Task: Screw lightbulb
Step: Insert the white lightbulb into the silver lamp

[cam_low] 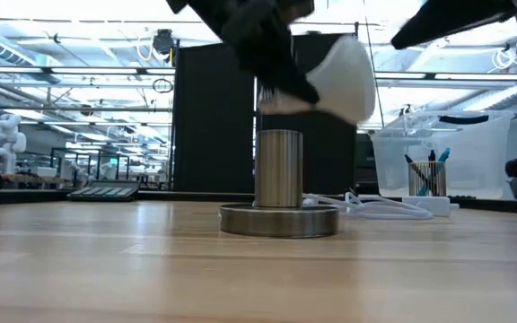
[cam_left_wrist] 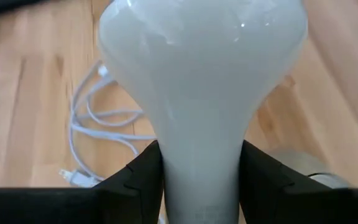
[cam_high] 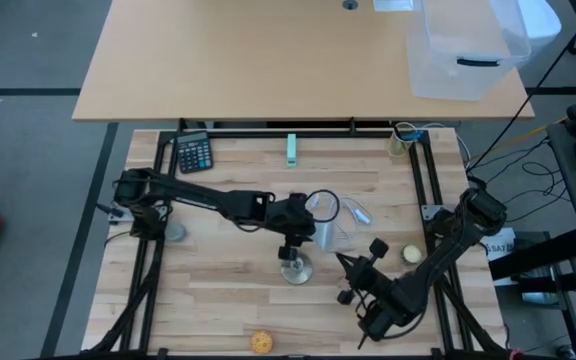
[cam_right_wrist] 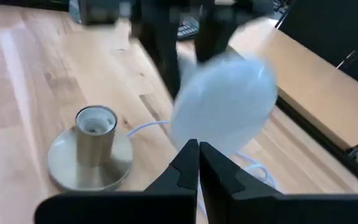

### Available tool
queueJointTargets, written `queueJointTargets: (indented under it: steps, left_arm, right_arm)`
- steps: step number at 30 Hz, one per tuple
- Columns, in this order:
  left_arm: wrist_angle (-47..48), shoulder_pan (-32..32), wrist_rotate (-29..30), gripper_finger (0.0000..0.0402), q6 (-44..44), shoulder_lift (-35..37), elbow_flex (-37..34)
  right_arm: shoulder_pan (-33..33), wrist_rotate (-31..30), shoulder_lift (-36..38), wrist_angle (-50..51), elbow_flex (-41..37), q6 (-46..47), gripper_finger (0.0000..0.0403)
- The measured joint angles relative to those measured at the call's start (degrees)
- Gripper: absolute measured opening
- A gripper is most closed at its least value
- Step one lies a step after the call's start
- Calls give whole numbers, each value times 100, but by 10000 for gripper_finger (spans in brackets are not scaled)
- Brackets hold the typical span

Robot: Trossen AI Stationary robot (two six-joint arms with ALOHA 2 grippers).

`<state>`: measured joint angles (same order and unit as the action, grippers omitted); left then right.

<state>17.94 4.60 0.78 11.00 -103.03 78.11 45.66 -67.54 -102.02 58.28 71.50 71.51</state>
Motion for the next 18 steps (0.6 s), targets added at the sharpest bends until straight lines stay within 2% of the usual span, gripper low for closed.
queueJointTargets:
  steps: [9,18]
  left_arm:
    - [-12,341,190,163,-61,585,7]
    - [-253,800,335,163,-318,658,7]
  right_arm:
    - [213,-242,-2,-143,-465,887,0]
    - [124,-269,-2,-1541,-888,247,0]
